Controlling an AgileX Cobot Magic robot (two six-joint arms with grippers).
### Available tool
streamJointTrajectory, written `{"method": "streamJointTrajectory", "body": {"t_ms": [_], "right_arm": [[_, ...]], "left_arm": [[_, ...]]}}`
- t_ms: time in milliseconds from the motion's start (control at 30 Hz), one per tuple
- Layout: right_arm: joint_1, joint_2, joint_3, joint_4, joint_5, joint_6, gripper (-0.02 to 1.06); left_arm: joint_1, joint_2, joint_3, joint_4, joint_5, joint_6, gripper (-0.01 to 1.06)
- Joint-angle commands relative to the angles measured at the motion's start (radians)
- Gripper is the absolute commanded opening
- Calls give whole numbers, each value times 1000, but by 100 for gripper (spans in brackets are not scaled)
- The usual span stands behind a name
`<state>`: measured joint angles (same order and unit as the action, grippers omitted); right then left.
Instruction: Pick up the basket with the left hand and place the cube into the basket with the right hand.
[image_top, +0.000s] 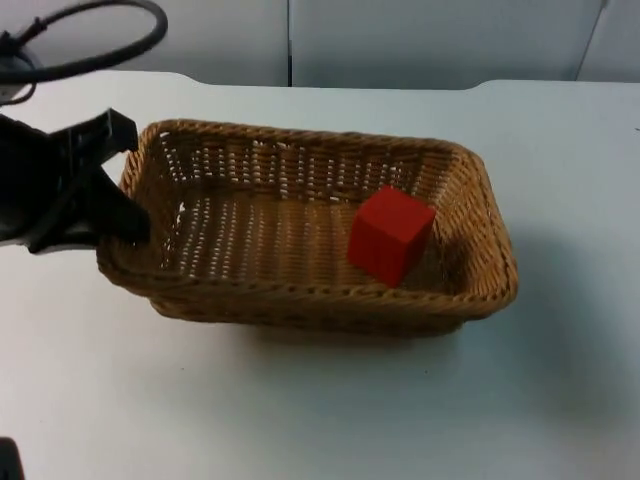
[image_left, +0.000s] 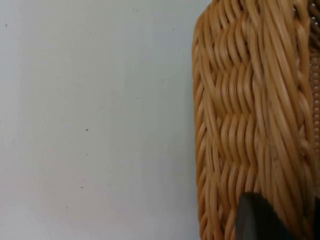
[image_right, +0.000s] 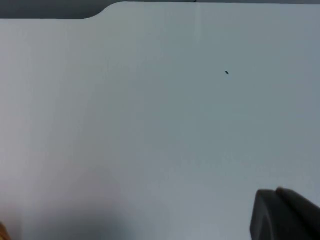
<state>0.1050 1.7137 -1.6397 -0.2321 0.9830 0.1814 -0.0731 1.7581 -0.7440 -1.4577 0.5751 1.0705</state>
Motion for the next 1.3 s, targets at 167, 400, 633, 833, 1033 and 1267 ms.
{"method": "streamJointTrajectory", "body": {"t_ms": [167, 400, 633, 833, 1033, 1267], "right_arm": [[-4, -13, -4, 6, 4, 3, 0], [-4, -13, -4, 1, 4, 3, 0], [-4, -13, -4, -24, 0, 3, 0], [-4, -14, -4, -60, -8, 31, 0], [-4, -91, -4, -214, -13, 186, 0], [-4, -388, 21, -225, 37, 230, 0]], "left_arm": [[-4, 87, -64, -8, 64, 48, 44], [-4, 87, -141, 89, 16, 38, 64], [-2, 87, -241, 548, -112, -249, 64], [0, 70, -330, 953, -84, -599, 10], [7, -141, -340, 1002, -97, -660, 0], [11, -652, -338, 1115, 36, -754, 0]]}}
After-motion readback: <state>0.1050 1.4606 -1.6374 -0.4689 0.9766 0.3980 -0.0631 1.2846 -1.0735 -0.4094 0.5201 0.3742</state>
